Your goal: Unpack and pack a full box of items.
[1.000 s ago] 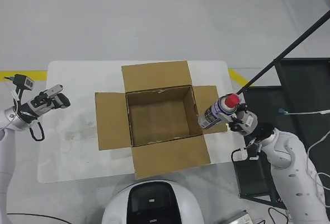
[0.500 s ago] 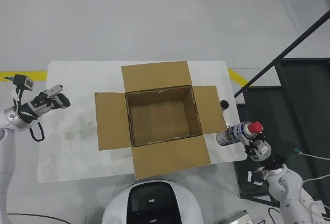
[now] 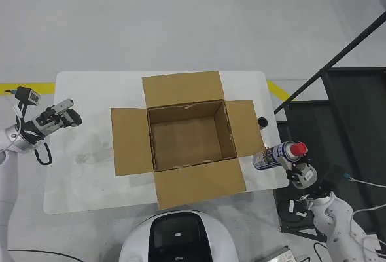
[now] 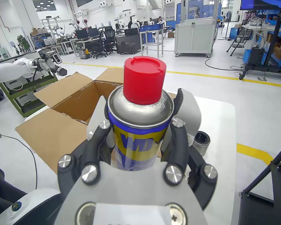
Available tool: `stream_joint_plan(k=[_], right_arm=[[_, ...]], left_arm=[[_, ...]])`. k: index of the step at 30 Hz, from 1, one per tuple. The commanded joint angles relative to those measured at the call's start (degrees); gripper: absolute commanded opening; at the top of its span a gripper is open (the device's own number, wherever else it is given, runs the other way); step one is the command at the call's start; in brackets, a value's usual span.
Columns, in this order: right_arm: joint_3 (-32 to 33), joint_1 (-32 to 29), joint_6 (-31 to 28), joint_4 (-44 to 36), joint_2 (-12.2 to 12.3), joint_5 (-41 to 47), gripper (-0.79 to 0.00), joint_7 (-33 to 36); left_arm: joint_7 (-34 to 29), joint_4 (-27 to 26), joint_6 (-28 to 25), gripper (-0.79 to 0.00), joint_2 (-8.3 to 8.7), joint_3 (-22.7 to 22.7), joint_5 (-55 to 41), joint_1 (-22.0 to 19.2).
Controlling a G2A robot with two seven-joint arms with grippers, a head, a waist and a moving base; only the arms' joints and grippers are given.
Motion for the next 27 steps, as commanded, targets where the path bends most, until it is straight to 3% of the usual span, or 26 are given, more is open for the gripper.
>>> stream_joint_plan(k=[1,7,11,18,27], right_arm=[[0.99,-1.01,-0.17,-1.18,0.04,0.67,-0.785,0.23],[7.02,-6.16,0.56,-0.21,0.15,-0.29,-0.785,-7.3],[7.35,-5.16,2.92,4.37,0.09,-2.69,-0.785,-9.39],[0.74,1.51,6.36,15.98,0.01,-15.11,-0.785,-20.21],[-8.14,7.56,12.69,27.88,-0.48,-19.25,-0.785,-27.12]], left_arm=[[0.0,0.0,0.0,0.0,0.0,0.0,0.0,0.0],[0.0,0.0,0.0,0.0,0.0,0.0,0.0,0.0],[0.0,0.0,0.0,0.0,0.0,0.0,0.0,0.0],[0.0,0.0,0.0,0.0,0.0,0.0,0.0,0.0],[0.0,0.0,0.0,0.0,0.0,0.0,0.0,0.0]])
